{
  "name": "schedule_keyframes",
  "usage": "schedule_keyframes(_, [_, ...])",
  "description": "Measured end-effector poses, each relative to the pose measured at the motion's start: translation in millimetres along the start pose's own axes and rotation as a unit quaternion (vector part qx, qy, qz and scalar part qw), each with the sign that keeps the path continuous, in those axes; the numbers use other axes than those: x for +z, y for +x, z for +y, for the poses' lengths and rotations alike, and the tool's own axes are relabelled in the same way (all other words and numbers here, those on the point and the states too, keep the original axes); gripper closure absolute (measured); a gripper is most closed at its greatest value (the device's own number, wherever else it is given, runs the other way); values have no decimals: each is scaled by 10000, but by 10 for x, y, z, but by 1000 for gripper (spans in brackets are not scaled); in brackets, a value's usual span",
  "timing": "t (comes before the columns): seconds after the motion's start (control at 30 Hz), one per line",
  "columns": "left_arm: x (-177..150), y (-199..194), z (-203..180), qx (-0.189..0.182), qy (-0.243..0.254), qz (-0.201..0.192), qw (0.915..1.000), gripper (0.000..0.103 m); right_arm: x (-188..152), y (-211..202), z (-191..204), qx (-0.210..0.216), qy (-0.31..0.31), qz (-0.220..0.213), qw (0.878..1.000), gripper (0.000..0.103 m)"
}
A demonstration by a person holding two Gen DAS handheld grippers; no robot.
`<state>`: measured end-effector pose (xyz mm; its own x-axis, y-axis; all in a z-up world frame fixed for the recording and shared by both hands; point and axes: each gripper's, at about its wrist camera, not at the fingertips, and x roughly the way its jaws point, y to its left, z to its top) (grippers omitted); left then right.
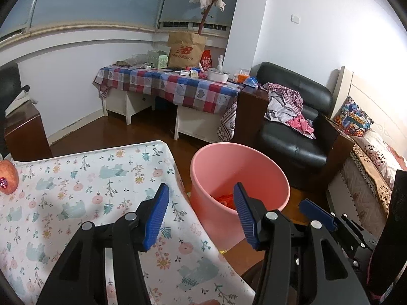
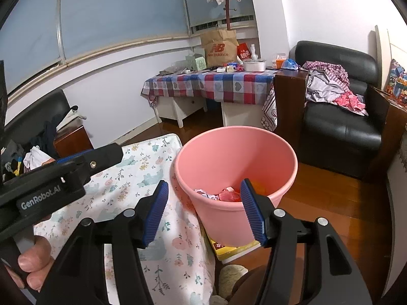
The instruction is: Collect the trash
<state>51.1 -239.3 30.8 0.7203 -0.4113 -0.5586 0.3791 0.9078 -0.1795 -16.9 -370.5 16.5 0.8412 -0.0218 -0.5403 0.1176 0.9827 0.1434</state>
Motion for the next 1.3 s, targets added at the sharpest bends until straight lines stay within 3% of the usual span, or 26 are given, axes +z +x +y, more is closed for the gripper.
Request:
schedule_keyframes(0.53, [-158, -253, 114, -57, -111, -58, 9999, 51, -63, -239, 177, -142, -14, -273, 9995, 43])
schedule_keyframes(1.3, [-234, -322, 121, -96, -130, -89, 9998, 51, -88, -268, 194, -168, -20, -266, 9995, 43])
